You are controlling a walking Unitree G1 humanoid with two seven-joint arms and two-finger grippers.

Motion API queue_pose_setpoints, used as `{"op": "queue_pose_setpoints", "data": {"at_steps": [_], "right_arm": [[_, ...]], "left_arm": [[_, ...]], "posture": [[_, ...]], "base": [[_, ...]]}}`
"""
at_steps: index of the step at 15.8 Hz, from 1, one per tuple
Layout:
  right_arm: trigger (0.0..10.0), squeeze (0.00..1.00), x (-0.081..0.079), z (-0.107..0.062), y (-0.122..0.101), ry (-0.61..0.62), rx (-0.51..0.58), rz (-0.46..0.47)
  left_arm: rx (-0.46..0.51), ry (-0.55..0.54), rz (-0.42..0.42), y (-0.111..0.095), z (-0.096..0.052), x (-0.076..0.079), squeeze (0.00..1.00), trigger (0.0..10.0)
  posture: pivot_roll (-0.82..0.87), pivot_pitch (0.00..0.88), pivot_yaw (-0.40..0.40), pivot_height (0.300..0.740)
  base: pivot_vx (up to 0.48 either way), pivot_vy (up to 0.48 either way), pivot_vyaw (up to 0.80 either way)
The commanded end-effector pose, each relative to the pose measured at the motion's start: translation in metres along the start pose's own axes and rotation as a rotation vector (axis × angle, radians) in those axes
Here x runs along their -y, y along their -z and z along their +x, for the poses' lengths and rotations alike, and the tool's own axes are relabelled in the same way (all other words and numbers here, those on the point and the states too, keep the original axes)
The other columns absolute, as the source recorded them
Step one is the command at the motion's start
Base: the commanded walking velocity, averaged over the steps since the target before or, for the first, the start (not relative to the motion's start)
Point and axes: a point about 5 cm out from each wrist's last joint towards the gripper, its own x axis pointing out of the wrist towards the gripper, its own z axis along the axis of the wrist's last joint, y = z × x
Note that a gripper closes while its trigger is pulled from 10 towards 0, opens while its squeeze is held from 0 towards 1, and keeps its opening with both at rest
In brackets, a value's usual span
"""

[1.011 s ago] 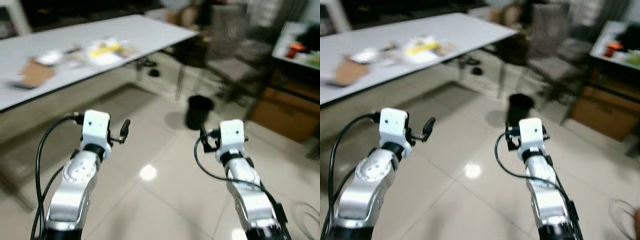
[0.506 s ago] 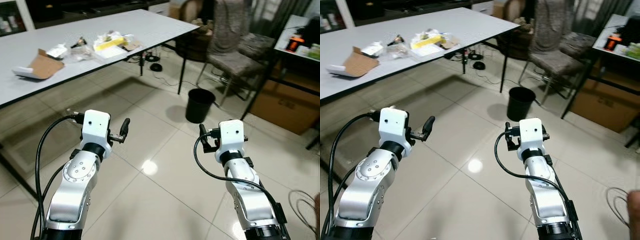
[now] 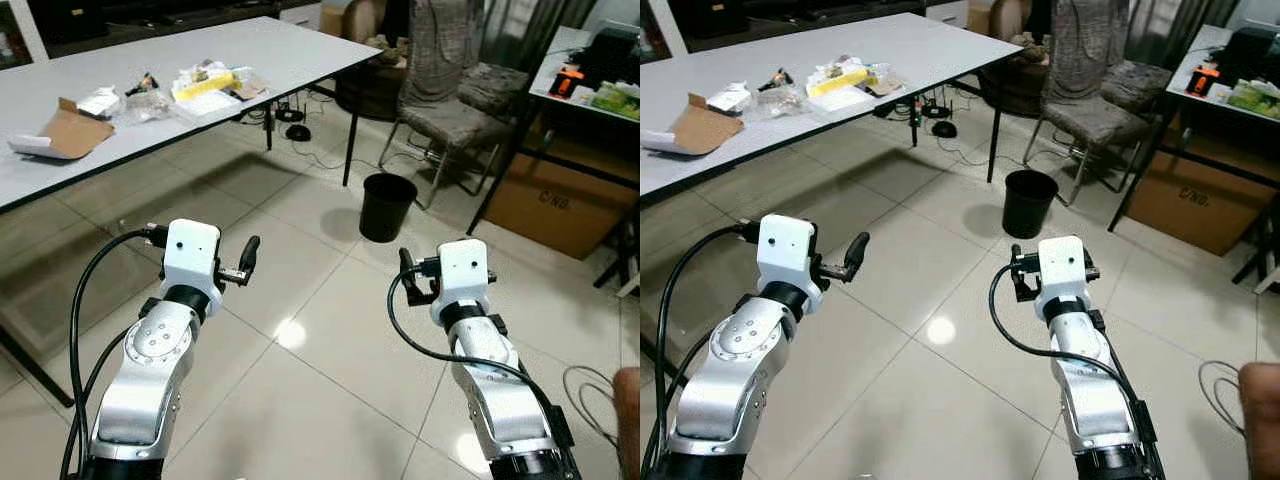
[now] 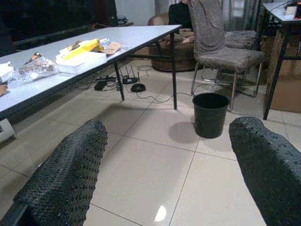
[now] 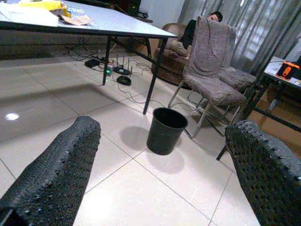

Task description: Picking trash to rubbish bin

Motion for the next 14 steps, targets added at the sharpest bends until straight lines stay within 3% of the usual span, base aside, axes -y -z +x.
{"op": "queue_pose_setpoints", "data": {"at_steps": [1,8,14], "right_arm": [[10.0,0.00,0.0035,-0.0004,0.0006,0.005,0.003,-0.012],[10.0,0.00,0.0058,-0.0017,0.0021,0.012,-0.003,-0.008],[10.0,0.00,0.0073,-0.0020,0.0008,0.019,0.002,-0.021]], "left_arm": [[0.029,0.018,0.010,-0.0074,-0.0002,0.0015,0.00,10.0],[0.025,0.017,0.005,-0.0068,-0.0009,0.0021,0.00,10.0],[-0.016,-0.038,-0.054,0.0018,-0.0021,0.0008,0.00,10.0]], "posture": [[-0.02,0.000,-0.044,0.740],[-0.03,0.000,-0.046,0.740],[-0.03,0.000,-0.053,0.740]], "base": [[0.341,0.000,0.00],[0.341,0.000,0.00],[0.000,0.000,0.00]]}}
